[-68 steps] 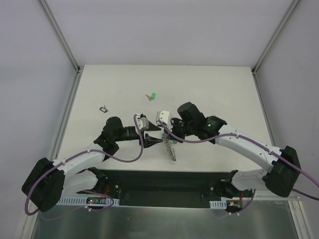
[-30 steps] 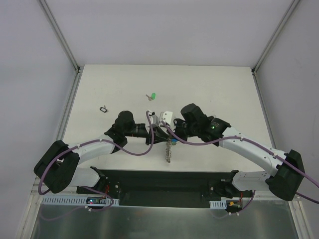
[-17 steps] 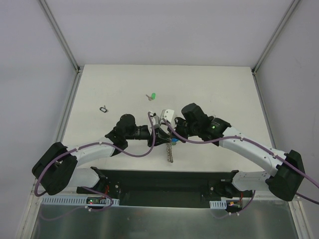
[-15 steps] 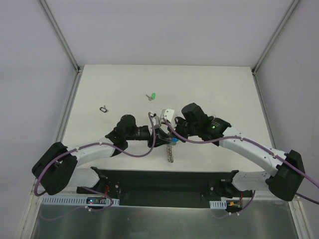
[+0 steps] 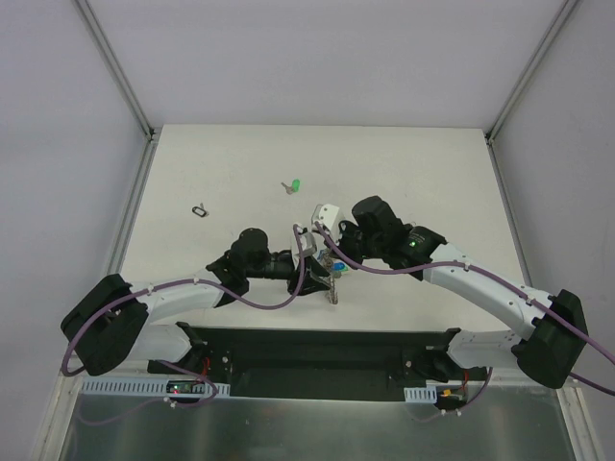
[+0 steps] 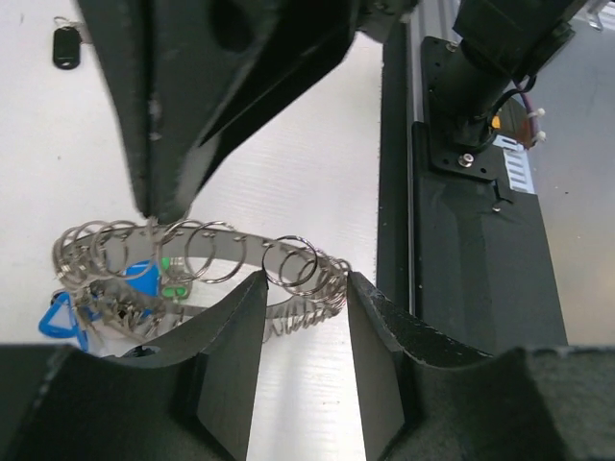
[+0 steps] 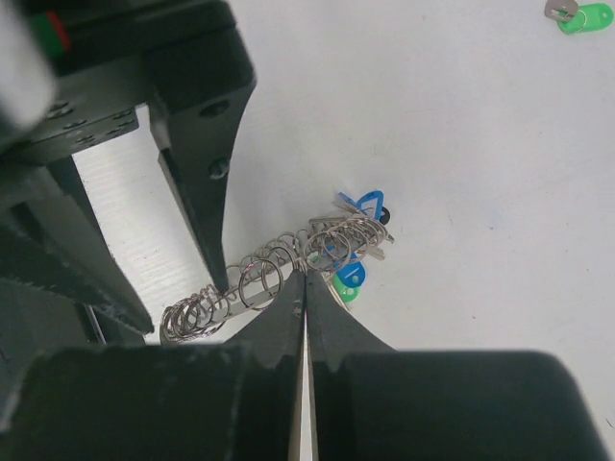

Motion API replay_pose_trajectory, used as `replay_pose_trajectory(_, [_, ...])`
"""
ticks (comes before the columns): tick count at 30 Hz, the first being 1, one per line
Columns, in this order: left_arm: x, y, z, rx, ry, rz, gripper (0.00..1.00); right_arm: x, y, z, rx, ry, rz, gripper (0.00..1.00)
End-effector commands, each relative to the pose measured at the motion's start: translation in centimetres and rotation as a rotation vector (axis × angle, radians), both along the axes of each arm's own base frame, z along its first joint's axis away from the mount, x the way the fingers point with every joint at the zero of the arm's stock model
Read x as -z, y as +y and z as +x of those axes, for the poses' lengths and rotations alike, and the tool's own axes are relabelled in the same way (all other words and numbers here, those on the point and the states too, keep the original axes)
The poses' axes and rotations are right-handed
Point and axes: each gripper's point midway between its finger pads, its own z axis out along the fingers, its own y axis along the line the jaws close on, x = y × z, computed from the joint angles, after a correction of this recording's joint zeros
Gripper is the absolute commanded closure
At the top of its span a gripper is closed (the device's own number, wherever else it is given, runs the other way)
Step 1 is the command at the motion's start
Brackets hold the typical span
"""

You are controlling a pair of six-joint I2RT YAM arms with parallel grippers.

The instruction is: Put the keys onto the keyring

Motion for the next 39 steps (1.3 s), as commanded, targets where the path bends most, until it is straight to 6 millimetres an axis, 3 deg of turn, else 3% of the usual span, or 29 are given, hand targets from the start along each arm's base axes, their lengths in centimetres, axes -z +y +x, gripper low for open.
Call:
replay_pose_trajectory(1, [-2.1,-0.9,-1.9,0.089,-0.069,-0.054,0.61,-1.9,0.7,1.0,0.020,-0.050,0.070,0.99])
replay_pose_trajectory(5, [-3.0,-0.8,-2.7,0.113,-0.096,-0.080,0.58,-1.8,0.7,1.1,0.024,-0.048,0.069,0.99])
replay_pose_trajectory(8, [-3.1,-0.2,-1.0,-0.013,-0.125,-0.083,0.54,-2.1,0.7,1.0,0.021,-0.053,0.075,0.99])
replay_pose_trajectory(17, [-3.2,1.7,4.0,-0.346,-0.079,-0.088,0.22,-2.1,0.6,1.0,0.025,-0.054,0.076,0.99])
replay_pose_trajectory(21, [-3.7,1.6,4.7,-0.356,-0.042,-0.115,0.16,-2.0,0.6,0.9,0.023,-0.051,0.077,0.99])
replay_pose_trajectory(32, [-3.4,-0.6,4.4,-0.225,0.001,-0.124,0.19,-2.1,0.6,0.8,0.019,-0.046,0.084,0.99])
replay_pose_trajectory(39, [-4.2,-0.9,2.6,-0.125,-0.007,-0.152,0.35,-2.1,0.5,1.2,0.041,-0.056,0.076,0.99])
